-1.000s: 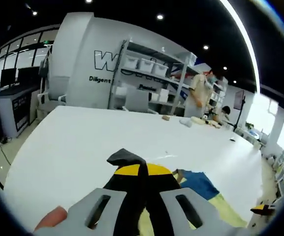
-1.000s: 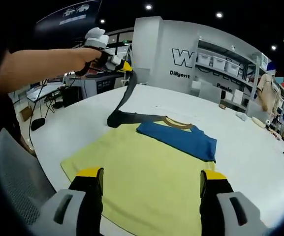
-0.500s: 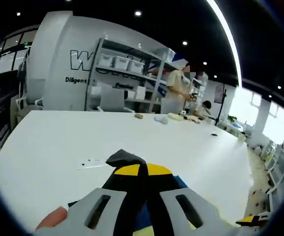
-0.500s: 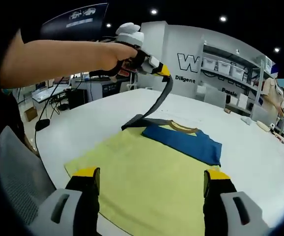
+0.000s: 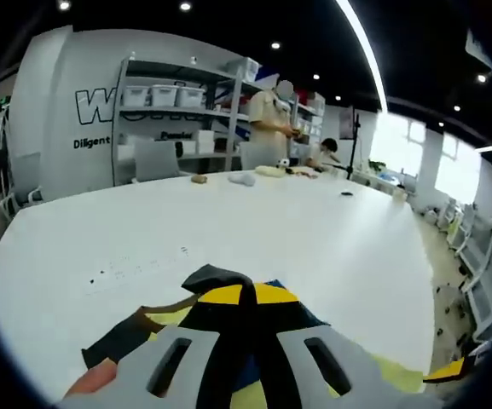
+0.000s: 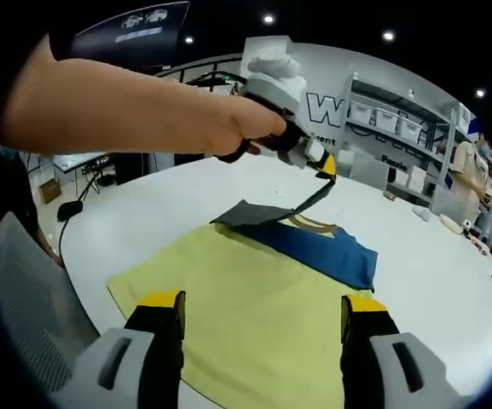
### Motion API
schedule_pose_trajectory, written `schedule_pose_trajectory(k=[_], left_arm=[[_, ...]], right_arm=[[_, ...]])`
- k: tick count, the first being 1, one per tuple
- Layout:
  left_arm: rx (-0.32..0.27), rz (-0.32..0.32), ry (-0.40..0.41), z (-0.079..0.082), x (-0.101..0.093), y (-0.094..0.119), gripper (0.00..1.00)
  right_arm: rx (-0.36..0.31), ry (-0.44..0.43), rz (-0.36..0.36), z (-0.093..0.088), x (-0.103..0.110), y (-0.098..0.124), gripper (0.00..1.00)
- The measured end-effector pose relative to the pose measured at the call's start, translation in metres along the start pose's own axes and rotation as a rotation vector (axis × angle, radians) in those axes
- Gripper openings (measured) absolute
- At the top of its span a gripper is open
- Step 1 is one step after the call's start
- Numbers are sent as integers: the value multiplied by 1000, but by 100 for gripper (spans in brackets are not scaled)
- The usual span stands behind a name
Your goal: Fold the garment on the visible template until the final outline fits inside the template.
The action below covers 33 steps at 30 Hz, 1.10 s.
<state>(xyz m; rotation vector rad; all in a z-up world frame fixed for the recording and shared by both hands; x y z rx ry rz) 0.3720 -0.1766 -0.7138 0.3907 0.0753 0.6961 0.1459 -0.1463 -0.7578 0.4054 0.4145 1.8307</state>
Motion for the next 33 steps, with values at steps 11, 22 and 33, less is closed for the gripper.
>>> schedule_pose_trajectory(k=[11,22,33], left_arm=[[79,-40,-114,-45,-34,-41,0],[106,-101,-141,-63,-54,-50,9],[95,-109,-131,-63,-57,-50,23]], right_arm=[[25,5,-5,-5,-2,-1,73],[-2,-68,-22,-2,-7,-1,97],[2,-63,-14,-3,-4,-1,96]])
Point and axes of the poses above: the point that each gripper's makers call its tool centre point, and the gripper's own axes: y roughly backward along the fingers, x roughly to its left, z roughly out of its top, the point moved 1 cm from there along y, roughly backward along the fingers, and after that the axes turned 13 degrees about -y, right-handed, at the moved point
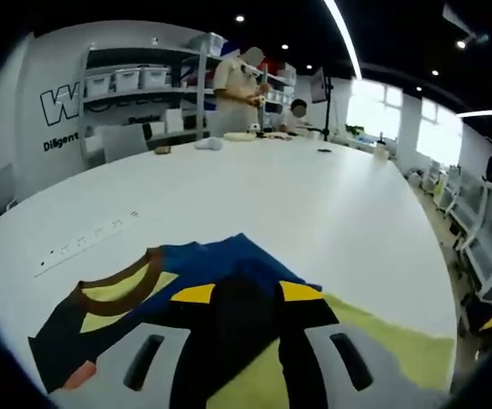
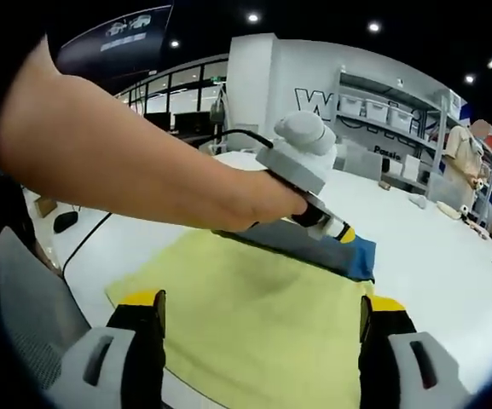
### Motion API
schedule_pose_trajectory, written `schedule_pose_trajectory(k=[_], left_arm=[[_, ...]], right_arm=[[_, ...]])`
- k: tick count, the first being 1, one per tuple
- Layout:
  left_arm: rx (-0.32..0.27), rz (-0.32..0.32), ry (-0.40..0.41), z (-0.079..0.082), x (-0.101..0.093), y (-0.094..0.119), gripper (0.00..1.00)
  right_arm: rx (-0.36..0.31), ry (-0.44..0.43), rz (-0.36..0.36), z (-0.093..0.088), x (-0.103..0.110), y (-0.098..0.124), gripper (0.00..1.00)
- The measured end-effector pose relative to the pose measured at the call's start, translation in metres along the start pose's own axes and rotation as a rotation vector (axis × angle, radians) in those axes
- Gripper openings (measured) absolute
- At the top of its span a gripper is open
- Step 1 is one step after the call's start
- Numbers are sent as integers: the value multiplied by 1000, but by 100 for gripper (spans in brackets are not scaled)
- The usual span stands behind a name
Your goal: Fold the garment on the visible template until the final outline fits inside the template.
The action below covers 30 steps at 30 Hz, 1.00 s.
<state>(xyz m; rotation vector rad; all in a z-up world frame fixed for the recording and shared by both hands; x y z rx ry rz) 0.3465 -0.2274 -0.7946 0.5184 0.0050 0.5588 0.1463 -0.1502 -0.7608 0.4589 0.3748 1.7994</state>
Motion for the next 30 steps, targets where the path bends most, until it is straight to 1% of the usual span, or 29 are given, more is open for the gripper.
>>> schedule_pose_trajectory(k=[4,8,13,14,15,16,18,19,20,21,22,23,24,25,26,27,29,30], left_arm=[[12,7,0,-8,5,4,23],[15,28,11,-17,16,16,21],[9,80,46,-27,41,43,21],[-2,98,50,-28,49,52,19],[0,111,52,-31,54,59,18],[16,130,67,-38,64,73,15],[12,154,62,-44,76,86,8],[33,195,61,-55,89,96,7],[54,223,83,-63,98,102,9],[65,257,142,-74,110,110,11],[67,280,168,-80,118,115,10],[71,293,178,-83,123,118,9],[103,347,216,-97,139,129,8],[107,384,251,-103,150,136,7],[109,419,270,-109,159,141,6],[115,427,272,-111,162,143,6],[159,451,306,-123,168,147,8],[165,466,329,-128,172,149,9]], right_arm=[[3,2,0,-1,0,0,96],[10,17,5,-2,1,-1,95],[11,28,9,-2,3,-1,94],[13,31,10,-2,3,-1,93],[13,35,10,-2,3,-1,93],[12,37,11,-2,4,-1,93],[11,40,12,-2,4,0,92],[9,42,13,-1,5,0,92],[9,44,14,-1,5,0,92],[10,47,16,-2,5,0,92],[12,50,17,-2,6,0,91],[12,51,18,-2,6,0,91],[11,55,20,-2,7,0,91],[11,57,21,-2,7,0,91],[12,58,22,-2,7,0,91],[12,57,23,-2,7,0,90],[15,58,26,-2,8,0,90],[17,60,28,-3,8,0,89]])
Point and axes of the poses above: the point that each gripper's makers call its tool centre point, and the gripper's own axes: y roughly backward along the fingers, x roughly to its left, z roughly out of its top, the point moved 1 cm from there along y, roughly backward along the fingers, and after that the axes turned 13 degrees about -y, right-handed, at the moved point
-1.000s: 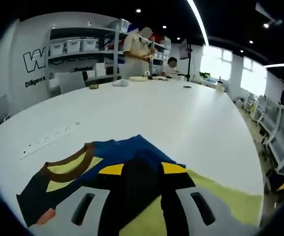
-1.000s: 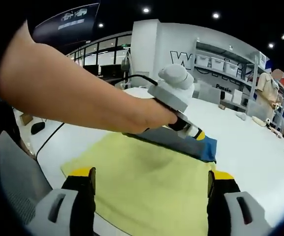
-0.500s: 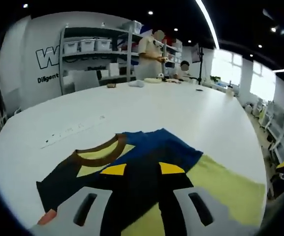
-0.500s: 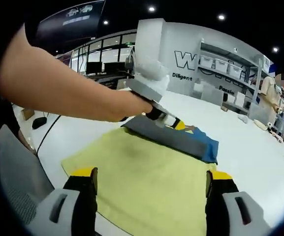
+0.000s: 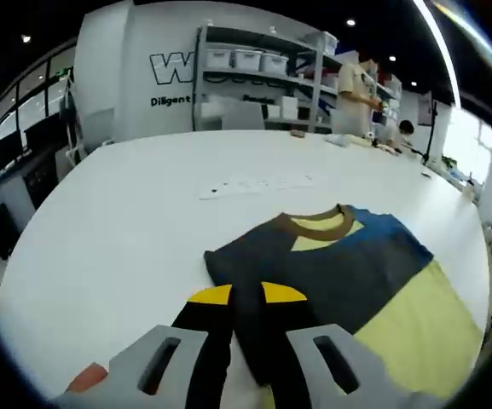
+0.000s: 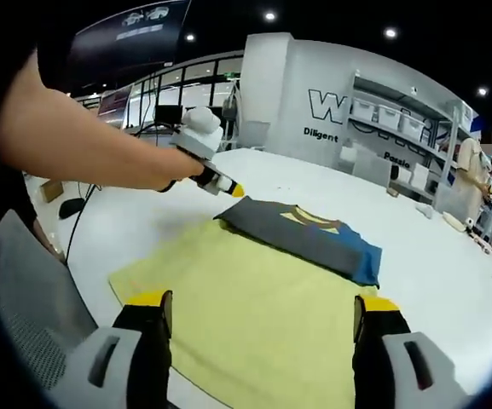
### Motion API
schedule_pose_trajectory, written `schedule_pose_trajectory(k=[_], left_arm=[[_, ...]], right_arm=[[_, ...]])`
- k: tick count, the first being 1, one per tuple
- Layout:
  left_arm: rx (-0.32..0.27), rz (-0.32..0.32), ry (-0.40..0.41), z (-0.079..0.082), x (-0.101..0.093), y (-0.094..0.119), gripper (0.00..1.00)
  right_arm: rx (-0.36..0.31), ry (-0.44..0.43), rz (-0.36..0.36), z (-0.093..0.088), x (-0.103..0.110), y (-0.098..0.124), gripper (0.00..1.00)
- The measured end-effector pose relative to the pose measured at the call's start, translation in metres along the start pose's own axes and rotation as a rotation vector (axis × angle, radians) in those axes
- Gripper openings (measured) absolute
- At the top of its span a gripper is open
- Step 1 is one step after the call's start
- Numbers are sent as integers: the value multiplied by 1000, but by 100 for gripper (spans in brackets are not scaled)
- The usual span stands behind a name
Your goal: Fold the garment on the visible template until the final outline fits inside the template.
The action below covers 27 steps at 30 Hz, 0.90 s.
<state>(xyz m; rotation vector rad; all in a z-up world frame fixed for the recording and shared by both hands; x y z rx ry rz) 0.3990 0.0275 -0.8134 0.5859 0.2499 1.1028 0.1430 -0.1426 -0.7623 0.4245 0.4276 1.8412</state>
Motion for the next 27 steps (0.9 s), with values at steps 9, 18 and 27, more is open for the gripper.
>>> schedule_pose_trajectory(k=[9,18,27], left_arm=[[112,-8,68,-28,-10,-9,27],[159,-20,32,-32,-3,-10,0],[152,40,-22,-39,30,7,0]], right_arm=[[2,-8,8,0,0,-1,86],[6,8,7,-1,0,-1,84],[20,19,10,-4,1,-1,83]])
Point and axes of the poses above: the point that each gripper's makers call its tool centre point, and the gripper's own axes: y roughly backward along the fingers, x roughly to its left, z roughly out of its top, the point moved 1 cm from there along y, roughly backward along the fingers, and after that the axes turned 13 degrees about -y, right-handed, at the moved point
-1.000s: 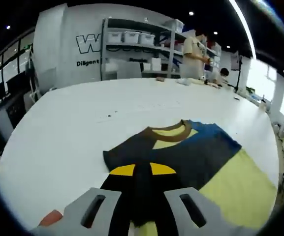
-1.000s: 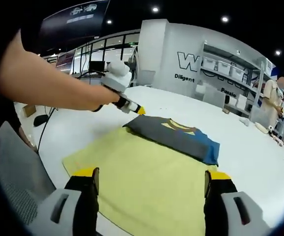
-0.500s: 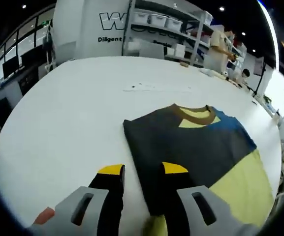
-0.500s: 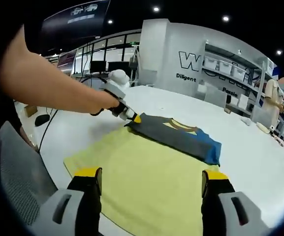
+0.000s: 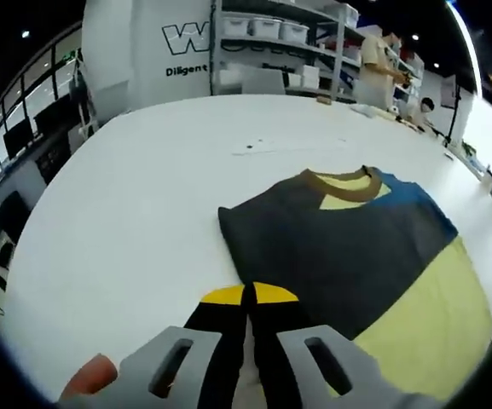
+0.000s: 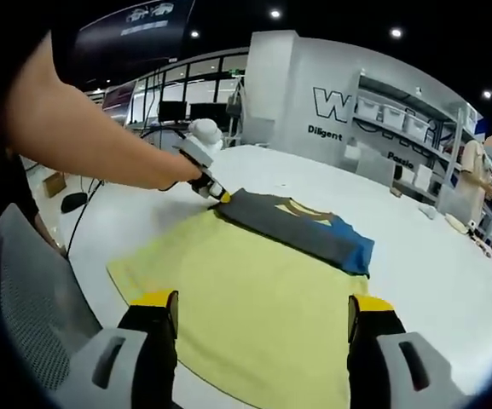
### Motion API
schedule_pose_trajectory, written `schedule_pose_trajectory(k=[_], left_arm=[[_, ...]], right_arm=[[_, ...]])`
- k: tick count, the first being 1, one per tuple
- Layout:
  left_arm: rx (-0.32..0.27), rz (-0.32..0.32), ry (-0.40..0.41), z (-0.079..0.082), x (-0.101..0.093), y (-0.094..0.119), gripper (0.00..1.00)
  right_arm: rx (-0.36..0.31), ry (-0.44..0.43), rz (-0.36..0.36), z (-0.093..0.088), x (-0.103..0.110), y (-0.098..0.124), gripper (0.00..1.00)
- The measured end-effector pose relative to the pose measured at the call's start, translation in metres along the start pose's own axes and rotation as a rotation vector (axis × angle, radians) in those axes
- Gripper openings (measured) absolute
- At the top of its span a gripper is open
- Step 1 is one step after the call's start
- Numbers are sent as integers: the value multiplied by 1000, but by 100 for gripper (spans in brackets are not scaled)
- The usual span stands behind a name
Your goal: Fold the garment on the visible template until the final outline fits inside the template.
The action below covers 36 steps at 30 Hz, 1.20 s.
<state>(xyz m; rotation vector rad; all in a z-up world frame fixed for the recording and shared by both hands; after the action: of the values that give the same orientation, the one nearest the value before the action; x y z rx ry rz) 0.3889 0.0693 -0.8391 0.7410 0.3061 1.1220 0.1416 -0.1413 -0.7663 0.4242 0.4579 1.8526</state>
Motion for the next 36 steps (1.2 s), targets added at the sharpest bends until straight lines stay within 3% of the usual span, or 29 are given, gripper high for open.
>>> schedule_pose_trajectory(k=[3,8,10,18,21,23,26,30,36], left_arm=[[5,30,-82,-6,15,8,0],[6,52,-70,-11,26,13,0],[14,63,-49,-20,36,17,0],[17,38,-80,-24,27,11,0],[3,47,-103,-25,29,12,11],[-2,43,-76,-25,30,16,18],[-60,30,-56,-20,31,34,16],[-105,11,-38,-21,25,55,22],[-167,-29,-33,-23,10,89,30]], right_arm=[[3,1,0,-1,0,-1,83],[10,5,1,-2,1,-1,83],[14,8,1,-3,1,-2,83],[22,12,3,-4,2,-2,83],[24,15,8,-5,3,-2,82],[25,14,12,-5,4,-2,82],[25,1,25,-4,5,-3,81],[29,0,40,-4,6,-5,81],[15,40,7,10,-13,-2,79]])
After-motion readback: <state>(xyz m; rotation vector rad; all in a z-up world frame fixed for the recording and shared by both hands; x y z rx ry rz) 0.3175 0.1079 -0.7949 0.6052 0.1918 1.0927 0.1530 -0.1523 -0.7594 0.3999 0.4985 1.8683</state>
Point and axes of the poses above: the point that each gripper's makers call its tool centre point, and the gripper's own axes: y roughly backward along the fingers, x roughly to its left, z roughly out of its top, the point moved 1 cm from there along y, roughly backward along the fingers, and after that the axes turned 13 degrees about -y, right-handed, at the moved point
